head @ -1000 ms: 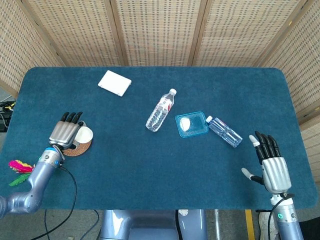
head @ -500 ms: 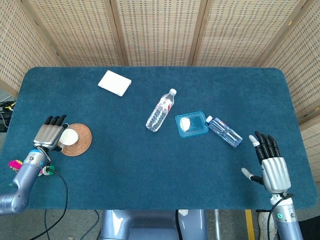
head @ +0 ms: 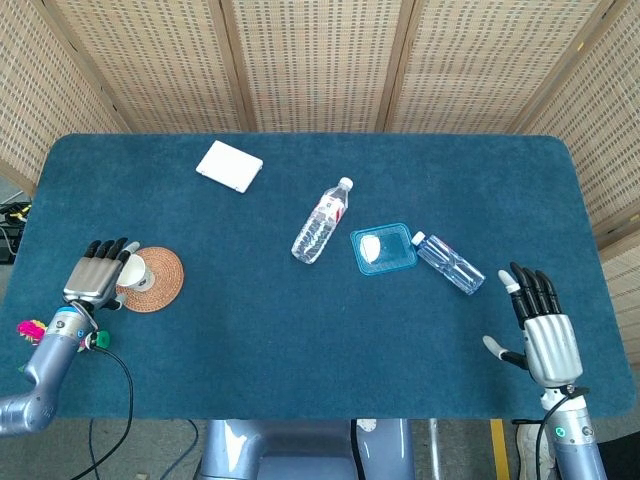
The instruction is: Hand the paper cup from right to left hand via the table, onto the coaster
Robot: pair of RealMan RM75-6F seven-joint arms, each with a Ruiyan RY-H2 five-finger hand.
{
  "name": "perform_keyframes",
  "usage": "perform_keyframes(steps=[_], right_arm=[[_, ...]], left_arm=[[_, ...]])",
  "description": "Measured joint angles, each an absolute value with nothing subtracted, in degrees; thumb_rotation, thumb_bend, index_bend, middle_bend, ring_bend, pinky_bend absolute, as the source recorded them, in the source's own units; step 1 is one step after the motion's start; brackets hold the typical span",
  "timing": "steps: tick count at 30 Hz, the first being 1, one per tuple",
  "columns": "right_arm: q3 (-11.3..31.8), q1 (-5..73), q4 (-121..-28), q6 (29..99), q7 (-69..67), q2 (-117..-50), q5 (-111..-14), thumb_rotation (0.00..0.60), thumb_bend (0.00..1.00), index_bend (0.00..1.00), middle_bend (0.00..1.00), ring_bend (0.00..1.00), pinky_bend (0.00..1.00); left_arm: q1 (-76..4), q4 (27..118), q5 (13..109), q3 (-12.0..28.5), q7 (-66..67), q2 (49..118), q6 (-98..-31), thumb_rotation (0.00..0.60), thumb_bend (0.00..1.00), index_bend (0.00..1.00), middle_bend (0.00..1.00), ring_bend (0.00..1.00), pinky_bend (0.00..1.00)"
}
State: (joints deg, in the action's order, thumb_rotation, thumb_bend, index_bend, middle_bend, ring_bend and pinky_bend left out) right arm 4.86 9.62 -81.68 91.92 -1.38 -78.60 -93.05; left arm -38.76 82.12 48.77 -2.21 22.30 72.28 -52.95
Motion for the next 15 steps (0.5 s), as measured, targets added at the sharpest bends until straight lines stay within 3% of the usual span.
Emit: perform_keyframes(steps=[3,7,8,10,11,12,15], right_arm=[[4.9,9.62,-81.67,91.91,-1.41,-78.63,-93.06,0.6,0.08,0.0,0.0,0.0,0.0],[4.93,9.62,-81.65,91.92,-1.41,-78.65,-93.13,0.6,0.08,0.0,0.0,0.0,0.0],[4.94,9.62,-81.62,91.91,-1.38,-78.66,-93.13,0.6,0.08,0.0,0.0,0.0,0.0],[4.95,9.61,-81.61,91.86,-1.38,-78.66,-93.11,0.6,0.08,0.0,0.0,0.0,0.0],[4.99,9.59,-81.6,91.88,-1.44,-78.65,-93.07,0.6,0.08,0.0,0.0,0.0,0.0],[5.0,9.58,-81.58,91.89,-1.51,-78.64,-93.06,0.6,0.08,0.0,0.0,0.0,0.0],[5.07,9.59,-81.58,91.85,-1.61,-78.62,-93.01,0.6,0.08,0.0,0.0,0.0,0.0]], left_arm=[[-37.85,81.61,49.49,-1.56,21.73,73.04,-53.9,0.6,0.19,0.0,0.0,0.0,0.0],[-37.17,81.47,50.36,-1.0,21.54,73.48,-55.18,0.6,0.12,0.0,0.0,0.0,0.0],[-36.94,81.49,50.6,-0.81,21.41,73.57,-55.61,0.551,0.11,0.0,0.0,0.0,0.0],[-36.33,81.68,51.25,-0.23,20.71,73.68,-56.77,0.295,0.09,0.0,0.0,0.0,0.0],[-36.04,81.84,51.58,0.03,20.3,73.67,-57.38,0.115,0.08,0.0,0.0,0.0,0.0],[-35.56,82.23,52.17,0.4,19.53,73.59,-58.41,0.023,0.07,0.0,0.0,0.0,0.0],[-34.21,83.63,54.04,1.22,17.0,73.08,-60.99,0.0,0.02,0.0,0.0,0.0,0.0]])
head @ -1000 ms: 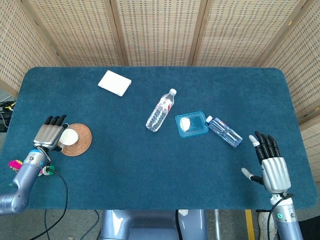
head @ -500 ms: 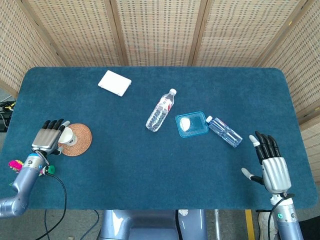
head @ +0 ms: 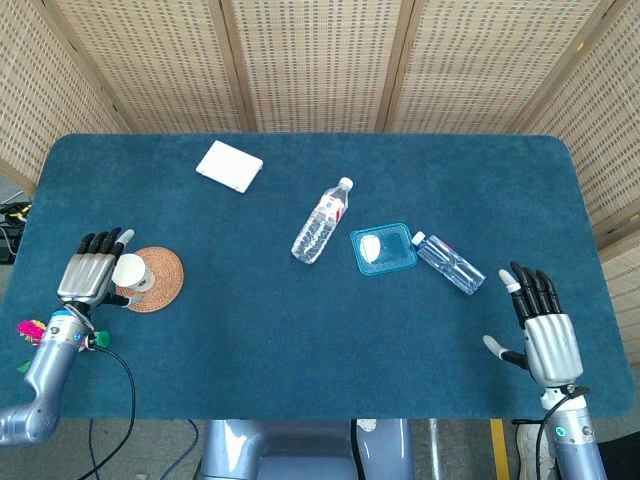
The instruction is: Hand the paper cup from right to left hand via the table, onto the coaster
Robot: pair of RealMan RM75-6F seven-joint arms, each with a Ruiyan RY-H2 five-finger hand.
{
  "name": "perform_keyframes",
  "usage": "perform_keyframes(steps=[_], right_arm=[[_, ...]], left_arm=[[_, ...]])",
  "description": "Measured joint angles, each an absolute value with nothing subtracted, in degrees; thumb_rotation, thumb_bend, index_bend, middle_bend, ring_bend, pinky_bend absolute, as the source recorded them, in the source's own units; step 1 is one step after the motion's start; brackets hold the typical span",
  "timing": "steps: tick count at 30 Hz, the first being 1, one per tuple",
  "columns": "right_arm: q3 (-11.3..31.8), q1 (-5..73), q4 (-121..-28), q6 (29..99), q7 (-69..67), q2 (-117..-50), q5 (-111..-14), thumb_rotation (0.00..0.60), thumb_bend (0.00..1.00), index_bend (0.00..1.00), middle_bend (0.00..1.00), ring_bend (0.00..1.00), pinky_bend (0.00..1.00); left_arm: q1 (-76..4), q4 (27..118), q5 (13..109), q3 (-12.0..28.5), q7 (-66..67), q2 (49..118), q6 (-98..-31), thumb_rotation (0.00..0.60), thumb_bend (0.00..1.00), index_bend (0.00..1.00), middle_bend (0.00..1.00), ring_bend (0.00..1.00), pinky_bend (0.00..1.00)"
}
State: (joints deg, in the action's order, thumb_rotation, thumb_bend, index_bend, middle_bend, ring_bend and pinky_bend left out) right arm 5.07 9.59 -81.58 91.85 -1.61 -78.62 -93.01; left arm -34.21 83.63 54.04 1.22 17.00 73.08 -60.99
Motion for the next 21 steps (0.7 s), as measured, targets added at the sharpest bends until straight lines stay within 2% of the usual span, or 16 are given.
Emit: perform_keyframes(steps=[5,6,7,9,10,13,17,21], right_arm=[[5.05,9.58,-81.59,91.96,-1.48,-78.61,-93.24,0.6,0.08,0.0,0.0,0.0,0.0],[5.05,9.58,-81.61,91.98,-1.43,-78.61,-93.27,0.6,0.08,0.0,0.0,0.0,0.0],[5.04,9.57,-81.62,92.0,-1.39,-78.62,-93.29,0.6,0.08,0.0,0.0,0.0,0.0],[5.02,9.57,-81.68,92.04,-1.18,-78.64,-93.4,0.6,0.08,0.0,0.0,0.0,0.0],[5.0,9.57,-81.7,92.07,-1.05,-78.66,-93.47,0.6,0.08,0.0,0.0,0.0,0.0],[4.9,9.57,-81.82,92.09,-0.44,-78.76,-93.71,0.6,0.08,0.0,0.0,0.0,0.0],[4.81,9.64,-81.98,92.04,0.47,-79.01,-93.96,0.6,0.08,0.0,0.0,0.0,0.0],[4.72,9.56,-82.5,92.39,1.29,-79.32,-94.37,0.6,0.08,0.0,0.0,0.0,0.0]], left_arm=[[-31.09,86.23,58.39,2.24,12.82,72.1,-66.37,0.023,0.0,0.0,0.0,0.0,0.0],[-30.28,86.61,59.55,2.29,12.18,72.05,-67.86,0.069,0.0,0.0,0.0,0.0,0.0],[-29.64,86.89,60.44,2.29,11.73,72.04,-68.99,0.17,0.0,0.0,0.0,0.0,0.0],[-28.08,87.5,62.47,2.22,10.68,72.13,-71.54,0.514,0.0,0.0,0.0,0.0,0.0],[-27.4,87.75,63.36,2.14,10.19,72.22,-72.59,0.587,0.0,0.0,0.0,0.0,0.0],[-25.07,88.4,66.4,1.74,8.63,72.69,-76.27,0.6,0.03,0.0,0.0,0.0,0.0],[-22.0,88.86,70.66,0.9,6.62,73.45,-81.07,0.6,0.22,0.0,0.0,0.0,0.0],[-18.52,89.15,74.87,-0.2,5.11,74.17,-85.55,0.6,0.25,0.0,0.0,0.0,0.0]])
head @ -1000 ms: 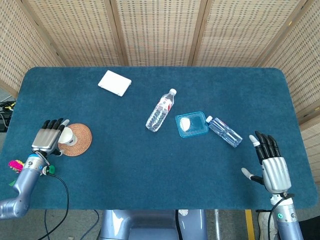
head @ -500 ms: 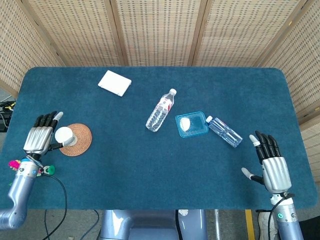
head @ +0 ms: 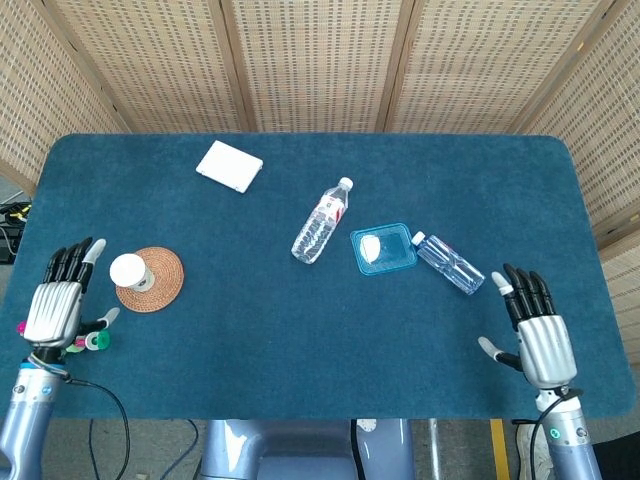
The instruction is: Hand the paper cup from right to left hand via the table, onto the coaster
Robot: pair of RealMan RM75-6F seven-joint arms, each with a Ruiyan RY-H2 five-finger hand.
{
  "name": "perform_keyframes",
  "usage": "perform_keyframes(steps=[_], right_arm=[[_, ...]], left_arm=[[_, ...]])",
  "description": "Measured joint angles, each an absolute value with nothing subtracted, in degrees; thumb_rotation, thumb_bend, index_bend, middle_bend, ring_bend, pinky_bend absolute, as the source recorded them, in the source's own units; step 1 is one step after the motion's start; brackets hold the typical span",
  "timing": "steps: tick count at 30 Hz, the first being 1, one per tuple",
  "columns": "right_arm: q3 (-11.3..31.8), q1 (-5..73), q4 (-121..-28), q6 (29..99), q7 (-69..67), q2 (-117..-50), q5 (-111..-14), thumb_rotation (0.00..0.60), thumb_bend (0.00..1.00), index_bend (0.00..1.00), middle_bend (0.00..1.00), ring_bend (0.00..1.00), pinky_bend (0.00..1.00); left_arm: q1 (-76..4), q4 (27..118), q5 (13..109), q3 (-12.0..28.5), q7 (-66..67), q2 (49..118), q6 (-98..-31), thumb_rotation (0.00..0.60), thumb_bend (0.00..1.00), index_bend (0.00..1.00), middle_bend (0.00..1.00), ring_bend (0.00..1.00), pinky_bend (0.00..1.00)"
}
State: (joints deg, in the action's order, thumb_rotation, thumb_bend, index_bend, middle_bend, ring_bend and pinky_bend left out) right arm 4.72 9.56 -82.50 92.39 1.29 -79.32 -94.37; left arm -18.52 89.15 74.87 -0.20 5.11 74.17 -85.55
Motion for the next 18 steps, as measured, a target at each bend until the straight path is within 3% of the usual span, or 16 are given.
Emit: perform_keyframes(steps=[9,18], right_arm=[[3.69,8.61,-83.92,92.96,3.42,-79.91,-94.95,0.6,0.08,0.0,0.0,0.0,0.0],[3.08,8.56,-84.3,92.92,5.4,-79.73,-96.41,0.6,0.08,0.0,0.0,0.0,0.0]], left_arm=[[-12.76,91.79,80.68,-3.09,6.09,73.57,-91.75,0.6,0.25,0.0,0.0,0.0,0.0],[-8.56,89.0,84.0,-5.18,5.75,73.11,-93.73,0.6,0.25,0.0,0.0,0.0,0.0]])
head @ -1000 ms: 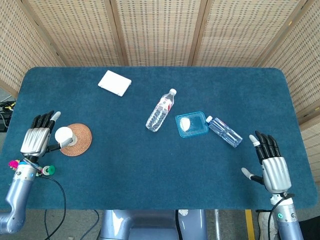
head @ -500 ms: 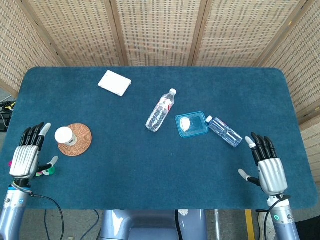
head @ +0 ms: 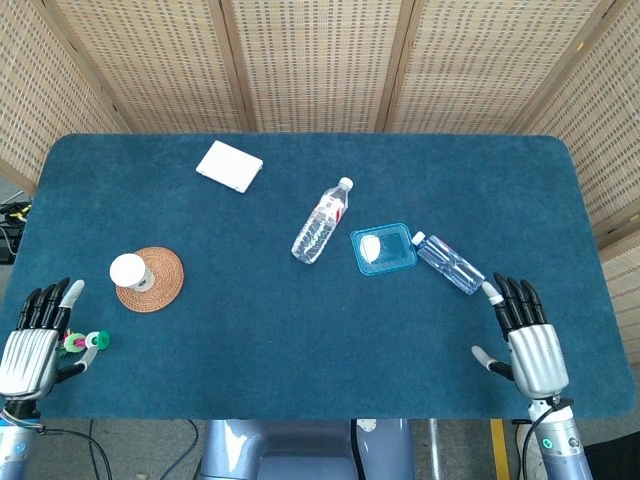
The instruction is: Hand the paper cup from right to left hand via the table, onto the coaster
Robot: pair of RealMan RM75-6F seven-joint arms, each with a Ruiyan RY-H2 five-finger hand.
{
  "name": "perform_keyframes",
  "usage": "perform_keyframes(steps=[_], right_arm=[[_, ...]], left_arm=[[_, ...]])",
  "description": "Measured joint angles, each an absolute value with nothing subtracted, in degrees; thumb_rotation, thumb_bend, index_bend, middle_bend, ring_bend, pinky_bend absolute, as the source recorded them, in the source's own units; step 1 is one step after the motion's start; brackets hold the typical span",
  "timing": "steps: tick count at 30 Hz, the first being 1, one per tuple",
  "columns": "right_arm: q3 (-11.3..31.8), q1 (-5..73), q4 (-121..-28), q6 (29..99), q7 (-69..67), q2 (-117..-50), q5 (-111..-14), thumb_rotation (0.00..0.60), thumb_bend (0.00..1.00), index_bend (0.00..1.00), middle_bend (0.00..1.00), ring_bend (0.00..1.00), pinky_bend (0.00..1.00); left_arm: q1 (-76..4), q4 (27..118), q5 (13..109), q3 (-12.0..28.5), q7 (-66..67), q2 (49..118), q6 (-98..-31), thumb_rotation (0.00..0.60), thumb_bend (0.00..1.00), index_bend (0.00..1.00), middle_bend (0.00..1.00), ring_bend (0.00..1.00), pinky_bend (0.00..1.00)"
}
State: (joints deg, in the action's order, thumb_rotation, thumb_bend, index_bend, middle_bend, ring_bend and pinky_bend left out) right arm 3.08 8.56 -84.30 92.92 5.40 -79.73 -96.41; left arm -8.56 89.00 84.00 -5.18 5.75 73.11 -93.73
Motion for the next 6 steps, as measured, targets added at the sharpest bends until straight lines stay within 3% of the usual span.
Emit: perform_keyframes(steps=[6], right_arm=[[3.02,8.67,-84.37,92.87,5.82,-79.47,-96.86,0.6,0.08,0.0,0.0,0.0,0.0]], left_arm=[[-7.96,88.75,84.81,-4.31,4.67,72.62,-93.66,0.6,0.25,0.0,0.0,0.0,0.0]])
